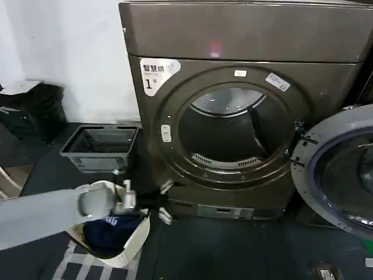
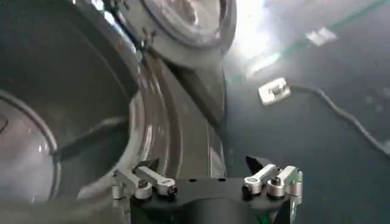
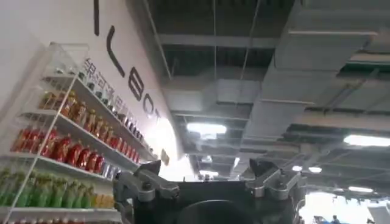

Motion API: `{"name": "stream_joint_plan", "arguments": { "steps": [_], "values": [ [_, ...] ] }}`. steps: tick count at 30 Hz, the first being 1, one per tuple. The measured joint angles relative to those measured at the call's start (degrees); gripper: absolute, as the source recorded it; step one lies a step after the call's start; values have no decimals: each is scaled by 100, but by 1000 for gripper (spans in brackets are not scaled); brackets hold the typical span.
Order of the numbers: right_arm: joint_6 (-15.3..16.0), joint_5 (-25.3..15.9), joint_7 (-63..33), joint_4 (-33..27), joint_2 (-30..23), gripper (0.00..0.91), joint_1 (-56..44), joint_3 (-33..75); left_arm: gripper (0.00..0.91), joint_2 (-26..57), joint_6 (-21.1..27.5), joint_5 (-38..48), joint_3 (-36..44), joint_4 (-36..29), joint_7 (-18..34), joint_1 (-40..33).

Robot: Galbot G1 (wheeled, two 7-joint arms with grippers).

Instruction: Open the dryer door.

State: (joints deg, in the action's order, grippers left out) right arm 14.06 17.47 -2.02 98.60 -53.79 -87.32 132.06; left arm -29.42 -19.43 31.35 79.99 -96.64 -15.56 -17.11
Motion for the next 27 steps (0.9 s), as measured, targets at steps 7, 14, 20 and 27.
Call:
{"name": "stream_joint_plan", "arguments": {
  "steps": [7,14,20,27],
  "values": [
    [24,-66,6,-35,44,907,-18,142,907,474,-1,-90,314,230,-153,-92],
    [-9,-77,29,-134,59,907,-79,216,907,880,-1,55,506,407,-589,-304],
    [-18,-67,42,-206,99,907,-132,291,907,1084,-6,-166,947,654,-686,-798],
    [-19,-65,42,-210,98,907,-128,318,907,1216,92,-454,1362,939,-692,-1176]
  ]
}}
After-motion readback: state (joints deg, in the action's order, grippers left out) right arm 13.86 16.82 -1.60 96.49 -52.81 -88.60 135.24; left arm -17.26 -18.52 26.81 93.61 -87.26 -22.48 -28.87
